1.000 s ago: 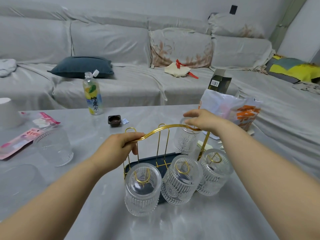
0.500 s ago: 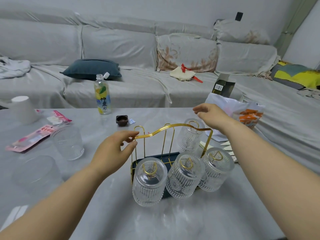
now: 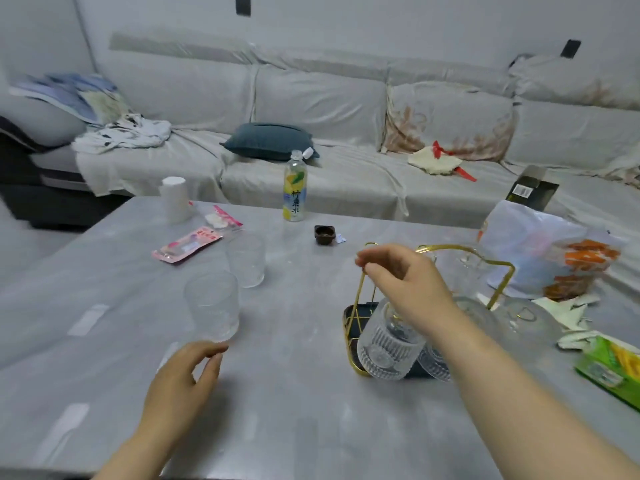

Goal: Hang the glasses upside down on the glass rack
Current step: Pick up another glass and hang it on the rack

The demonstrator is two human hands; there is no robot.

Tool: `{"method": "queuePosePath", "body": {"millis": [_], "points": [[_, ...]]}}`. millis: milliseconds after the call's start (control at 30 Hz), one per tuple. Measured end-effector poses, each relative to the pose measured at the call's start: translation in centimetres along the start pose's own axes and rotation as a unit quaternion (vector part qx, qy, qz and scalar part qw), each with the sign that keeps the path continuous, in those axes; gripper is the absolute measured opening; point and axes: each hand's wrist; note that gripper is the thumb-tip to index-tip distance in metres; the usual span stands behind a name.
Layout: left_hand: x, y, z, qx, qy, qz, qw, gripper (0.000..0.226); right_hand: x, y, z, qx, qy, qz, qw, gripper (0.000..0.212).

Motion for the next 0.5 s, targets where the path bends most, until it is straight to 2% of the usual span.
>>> {"method": "queuePosePath", "body": {"millis": [100,200,233,367,500], "points": [[-2.1,3.4,0.9,-0.038,-0.035,0.075,0.996,0.017,5.3,-0.5,-1.0,0.03,0.043,0.048,0.997,0.031],[-2.9,5.7,2.4,-0.055,-0.03,0.149,0.987,0.028,10.6,-2.5,-1.7,0.068,0.076,0.032,0.994,0.022],[-2.7,6.2,2.8,-0.062,-0.02,0.165,0.984,0.034,12.2,-3.5,-1.9,0.087,0.091,0.014,0.992,0.028],[-1.3,7.8,3.5,-0.053,0.032,0.249,0.967,0.05,17.6,-7.7,-1.7,0.129,0.153,-0.074,0.977,0.08],[-0.7,8.7,3.8,-0.04,0.039,0.288,0.956,0.052,21.5,-8.8,-0.2,0.104,0.141,-0.13,0.976,0.1]]}}
Point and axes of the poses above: each hand's wrist, its own z-axis towards the middle knuckle, its own x-axis out of the palm, y = z × x, and after that the axes turned 9 degrees about -y, right-handed
